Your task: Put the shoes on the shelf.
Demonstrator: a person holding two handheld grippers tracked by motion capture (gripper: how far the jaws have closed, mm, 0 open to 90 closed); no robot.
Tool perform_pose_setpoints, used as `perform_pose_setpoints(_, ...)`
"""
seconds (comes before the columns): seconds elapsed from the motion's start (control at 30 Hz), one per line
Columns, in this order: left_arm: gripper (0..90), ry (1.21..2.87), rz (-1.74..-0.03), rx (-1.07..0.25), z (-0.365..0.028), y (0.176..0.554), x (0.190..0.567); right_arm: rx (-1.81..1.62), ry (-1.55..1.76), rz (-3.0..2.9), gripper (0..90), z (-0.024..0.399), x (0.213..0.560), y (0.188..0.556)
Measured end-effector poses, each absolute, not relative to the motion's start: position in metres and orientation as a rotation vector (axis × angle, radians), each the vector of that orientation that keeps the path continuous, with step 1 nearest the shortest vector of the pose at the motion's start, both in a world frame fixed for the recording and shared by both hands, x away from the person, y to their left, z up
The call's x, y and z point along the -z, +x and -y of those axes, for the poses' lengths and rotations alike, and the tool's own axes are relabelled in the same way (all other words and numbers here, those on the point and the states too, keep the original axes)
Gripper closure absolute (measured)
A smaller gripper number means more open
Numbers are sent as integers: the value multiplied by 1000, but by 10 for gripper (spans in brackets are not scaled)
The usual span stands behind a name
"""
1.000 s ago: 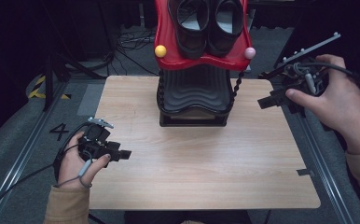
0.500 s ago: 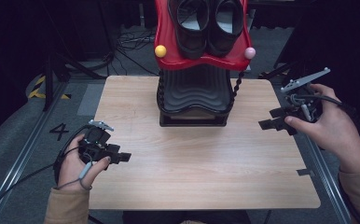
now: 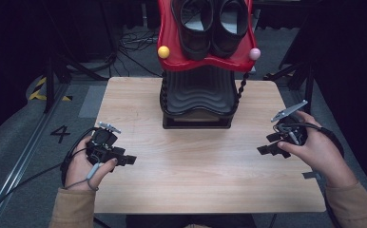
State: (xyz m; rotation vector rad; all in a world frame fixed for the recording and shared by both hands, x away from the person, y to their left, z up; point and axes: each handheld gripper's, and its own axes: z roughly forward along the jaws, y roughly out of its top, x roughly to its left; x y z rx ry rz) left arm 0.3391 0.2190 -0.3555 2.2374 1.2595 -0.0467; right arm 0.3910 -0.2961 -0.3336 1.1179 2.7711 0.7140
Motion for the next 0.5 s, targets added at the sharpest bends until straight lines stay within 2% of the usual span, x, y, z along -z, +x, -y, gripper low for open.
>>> perform_pose_setpoints(0.1, 412, 2228, -1292, -10, -219, 337, 358, -809, 1133, -2793, 333, 300, 350, 396)
perform_pose_setpoints(0.23, 404, 2219, -1307, -20, -219, 337, 361, -870, 1163, -2759, 341, 304, 371, 403)
perform_pose_setpoints(0.5, 340, 2198, -1338, -100, -219, 338, 364, -785, 1185, -2743, 322, 312, 396, 413)
